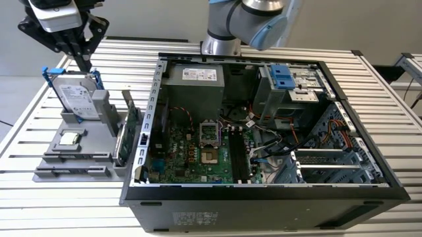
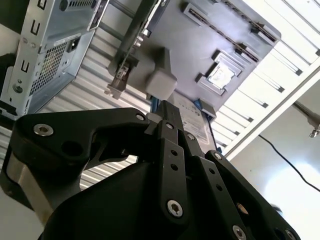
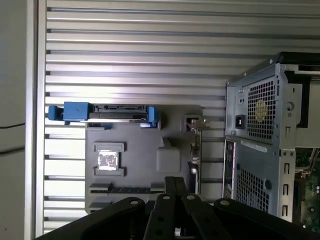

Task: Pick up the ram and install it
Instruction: 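Reach for the ram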

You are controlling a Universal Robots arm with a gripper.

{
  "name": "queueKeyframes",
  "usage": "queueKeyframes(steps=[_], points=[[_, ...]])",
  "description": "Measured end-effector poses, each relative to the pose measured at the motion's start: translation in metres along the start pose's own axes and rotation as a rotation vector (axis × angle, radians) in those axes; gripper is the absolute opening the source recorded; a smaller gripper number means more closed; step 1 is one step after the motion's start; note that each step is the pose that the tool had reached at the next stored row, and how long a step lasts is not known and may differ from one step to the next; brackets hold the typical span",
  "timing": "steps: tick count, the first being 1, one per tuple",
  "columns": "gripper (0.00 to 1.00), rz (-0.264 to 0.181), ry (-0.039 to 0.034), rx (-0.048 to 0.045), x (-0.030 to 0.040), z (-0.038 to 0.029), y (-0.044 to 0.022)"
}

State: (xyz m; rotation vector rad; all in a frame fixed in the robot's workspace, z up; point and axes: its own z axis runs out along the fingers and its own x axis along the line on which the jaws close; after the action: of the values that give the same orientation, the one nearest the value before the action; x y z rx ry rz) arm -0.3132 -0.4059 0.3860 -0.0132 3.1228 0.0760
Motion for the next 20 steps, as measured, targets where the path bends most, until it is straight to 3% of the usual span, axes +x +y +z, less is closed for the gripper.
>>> queueKeyframes(steps=[16, 20], points=[[0.00, -0.014, 0.0006, -0.0004, 0.0194, 0.0010, 0.0001], [0.00, -0.015, 0.0009, -0.0004, 0.0207, 0.0010, 0.0001]])
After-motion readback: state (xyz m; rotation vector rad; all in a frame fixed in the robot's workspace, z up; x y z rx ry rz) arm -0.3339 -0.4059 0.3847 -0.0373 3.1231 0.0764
